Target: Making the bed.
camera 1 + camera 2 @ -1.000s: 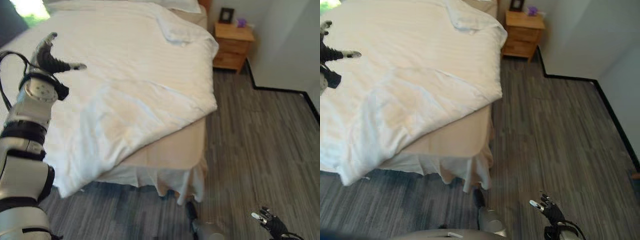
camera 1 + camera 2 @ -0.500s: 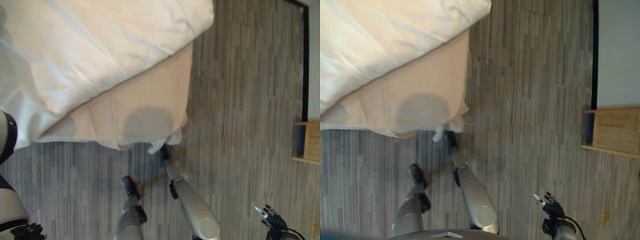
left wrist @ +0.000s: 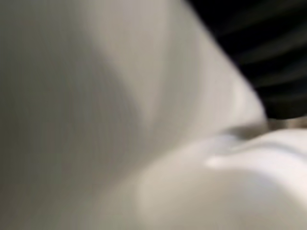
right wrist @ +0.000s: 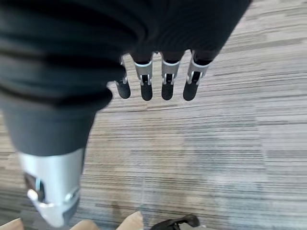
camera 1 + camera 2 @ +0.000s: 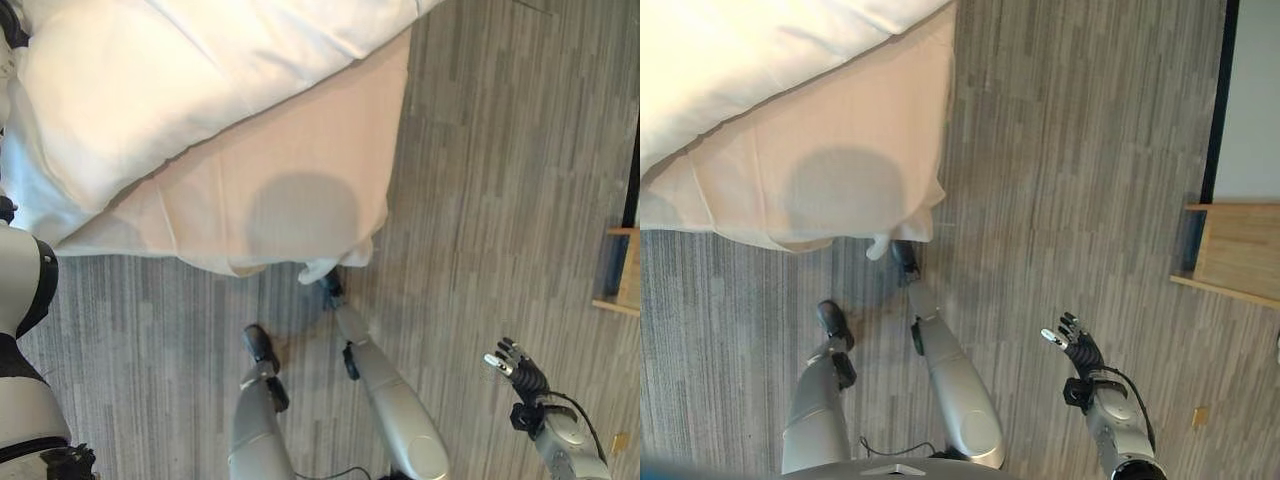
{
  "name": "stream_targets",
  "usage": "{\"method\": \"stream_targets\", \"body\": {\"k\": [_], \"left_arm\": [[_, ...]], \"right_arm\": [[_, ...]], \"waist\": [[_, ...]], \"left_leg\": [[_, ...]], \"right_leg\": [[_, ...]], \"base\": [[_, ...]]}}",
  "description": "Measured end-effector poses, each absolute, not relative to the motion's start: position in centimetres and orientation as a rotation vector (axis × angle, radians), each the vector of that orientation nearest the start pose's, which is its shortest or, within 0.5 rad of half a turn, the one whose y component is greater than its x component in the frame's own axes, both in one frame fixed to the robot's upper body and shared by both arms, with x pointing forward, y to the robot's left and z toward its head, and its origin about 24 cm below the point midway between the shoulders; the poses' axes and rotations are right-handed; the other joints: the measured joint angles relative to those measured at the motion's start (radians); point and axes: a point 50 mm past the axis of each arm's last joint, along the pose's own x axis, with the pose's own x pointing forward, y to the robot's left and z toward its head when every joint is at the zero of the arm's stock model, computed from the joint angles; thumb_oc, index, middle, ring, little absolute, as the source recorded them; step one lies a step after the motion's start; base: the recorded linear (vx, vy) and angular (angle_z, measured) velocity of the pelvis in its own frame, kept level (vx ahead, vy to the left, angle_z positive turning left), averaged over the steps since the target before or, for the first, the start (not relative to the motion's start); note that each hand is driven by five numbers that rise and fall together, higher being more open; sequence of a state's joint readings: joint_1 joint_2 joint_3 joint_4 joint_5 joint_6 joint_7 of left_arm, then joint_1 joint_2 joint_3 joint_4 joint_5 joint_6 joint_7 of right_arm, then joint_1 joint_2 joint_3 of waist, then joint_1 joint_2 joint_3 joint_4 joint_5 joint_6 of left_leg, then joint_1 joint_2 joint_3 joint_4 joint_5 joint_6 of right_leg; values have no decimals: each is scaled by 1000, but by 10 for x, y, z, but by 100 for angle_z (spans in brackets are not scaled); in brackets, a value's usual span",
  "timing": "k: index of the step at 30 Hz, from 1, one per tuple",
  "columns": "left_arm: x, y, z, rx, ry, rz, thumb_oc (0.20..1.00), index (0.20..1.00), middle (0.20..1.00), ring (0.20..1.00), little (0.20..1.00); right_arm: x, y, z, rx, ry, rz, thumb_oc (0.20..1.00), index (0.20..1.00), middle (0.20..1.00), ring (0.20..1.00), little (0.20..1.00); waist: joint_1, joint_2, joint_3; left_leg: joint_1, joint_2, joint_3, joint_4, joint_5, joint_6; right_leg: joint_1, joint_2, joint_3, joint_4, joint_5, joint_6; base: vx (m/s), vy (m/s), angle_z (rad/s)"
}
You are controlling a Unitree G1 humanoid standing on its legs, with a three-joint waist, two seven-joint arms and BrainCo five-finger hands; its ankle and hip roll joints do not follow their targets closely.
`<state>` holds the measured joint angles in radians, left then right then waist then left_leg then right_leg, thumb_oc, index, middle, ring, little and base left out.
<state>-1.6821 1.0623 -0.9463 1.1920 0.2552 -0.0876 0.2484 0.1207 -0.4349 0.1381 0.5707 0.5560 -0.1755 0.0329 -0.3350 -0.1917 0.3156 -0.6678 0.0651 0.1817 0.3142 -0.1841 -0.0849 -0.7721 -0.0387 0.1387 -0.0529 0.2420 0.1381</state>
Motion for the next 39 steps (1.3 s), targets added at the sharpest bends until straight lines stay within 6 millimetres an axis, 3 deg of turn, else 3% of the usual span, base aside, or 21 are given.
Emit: {"method": "stream_targets", "body": {"k": [2, 6, 9, 10, 11, 12, 14, 17, 21, 22, 26, 29, 31, 35, 39], "left_arm": [[345, 319, 412, 1571, -365, 710, 200, 200, 200, 200, 200], [349, 306, 396, 1710, -385, 587, 200, 200, 200, 200, 200], [363, 279, 321, 1776, -354, 254, 200, 200, 200, 200, 200], [363, 268, 286, 1765, -330, 95, 200, 200, 200, 200, 200], [358, 264, 267, 1691, -323, 19, 200, 200, 200, 200, 200], [353, 257, 233, 1564, -295, -103, 200, 200, 200, 200, 200], [350, 245, 196, 1498, -221, -259, 200, 200, 200, 200, 200], [341, 232, 177, 1325, -205, -350, 200, 200, 200, 200, 200], [321, 218, 112, 922, -77, -429, 200, 200, 200, 200, 200], [317, 215, 106, 849, -76, -425, 200, 200, 200, 200, 200], [293, 185, 55, 586, 23, -500, 200, 200, 200, 200, 200], [263, 158, 6, 313, 165, -508, 200, 200, 200, 200, 200], [251, 148, -10, 233, 225, -522, 200, 200, 200, 200, 200], [237, 104, -36, 55, 346, -568, 200, 200, 200, 200, 200], [248, 63, -22, 189, 298, -771, 200, 200, 200, 200, 200]], "right_arm": [[177, -264, -71, 69, 508, -165, 1000, 1000, 1000, 1000, 1000], [186, -266, -69, 66, 501, -173, 1000, 1000, 1000, 1000, 1000], [187, -275, -71, 43, 523, -198, 1000, 1000, 1000, 1000, 1000], [182, -285, -72, 30, 538, -224, 1000, 1000, 1000, 1000, 1000], [180, -291, -72, 35, 539, -255, 1000, 1000, 1000, 1000, 1000], [174, -300, -72, 39, 547, -308, 1000, 1000, 1000, 1000, 1000], [164, -308, -76, 23, 591, -328, 1000, 1000, 1000, 1000, 1000], [165, -308, -78, 37, 601, -347, 1000, 1000, 1000, 1000, 1000], [156, -302, -91, 23, 676, -344, 1000, 1000, 1000, 1000, 1000], [153, -302, -94, 29, 689, -353, 1000, 1000, 1000, 1000, 1000], [137, -298, -110, 67, 782, -394, 1000, 1000, 1000, 1000, 1000], [128, -294, -117, 93, 824, -410, 1000, 1000, 1000, 1000, 1000], [125, -293, -119, 94, 837, -414, 1000, 1000, 1000, 1000, 1000], [104, -294, -130, 116, 916, -490, 1000, 1000, 1000, 1000, 1000], [94, -288, -138, 93, 994, -487, 1000, 1000, 1000, 1000, 1000]], "waist": [[17, 7, -5], [48, 13, -5], [98, 41, -3], [115, 73, -7], [124, 85, 0], [129, 123, 1], [152, 162, -8], [161, 185, -4], [156, 218, -9], [149, 221, -10], [163, 250, -32], [153, 283, -71], [150, 294, -90], [145, 313, -128], [111, 317, -158]], "left_leg": [[11, -7, -1, -11, 0, 0], [72, -8, 5, -45, 1, 0], [231, -11, 24, -137, 18, 1], [289, -16, 17, -184, 28, 4], [345, -21, 21, -223, 42, 6], [420, -20, 18, -276, 57, 6], [499, -28, 8, -342, 83, 12], [556, -33, -6, -398, 118, 15], [660, -26, -19, -407, 118, 15], [672, -27, -25, -407, 117, 15], [715, -25, -29, -407, 114, 20], [743, -27, -28, -412, 102, 37], [745, -30, -29, -413, 102, 38], [773, -34, -32, -413, 99, 45], [775, -48, -30, -413, 101, 54]], "right_leg": [[1, -2, 7, 3, 40, -44], [40, -4, 6, 1, 41, -47], [151, 0, -2, 2, 26, -69], [193, -4, -19, 2, 4, -72], [228, -8, -22, 2, -8, -69], [285, -4, -30, 1, -21, -67], [338, -5, -37, -5, -34, -61], [382, -15, -59, -18, -35, -57], [504, -15, -77, -45, -45, -50], [515, -14, -76, -45, -46, -49], [563, -17, -80, -46, -68, -43], [588, -18, -78, -46, -73, -38], [590, -20, -76, -46, -72, -37], [620, -25, -75, -46, -72, -36], [620, -37, -72, -46, -70, -24]], "base": [[-3, 14, 2], [14, 28, -10], [50, 52, -12], [87, 71, -5], [116, 68, 7], [52, 31, 3], [81, 27, 12], [99, 6, 17], [70, -23, 11], [67, -33, 14], [62, -39, 6], [52, -29, -5], [49, -45, -2], [26, -16, 3], [7, 1, 1]]}}
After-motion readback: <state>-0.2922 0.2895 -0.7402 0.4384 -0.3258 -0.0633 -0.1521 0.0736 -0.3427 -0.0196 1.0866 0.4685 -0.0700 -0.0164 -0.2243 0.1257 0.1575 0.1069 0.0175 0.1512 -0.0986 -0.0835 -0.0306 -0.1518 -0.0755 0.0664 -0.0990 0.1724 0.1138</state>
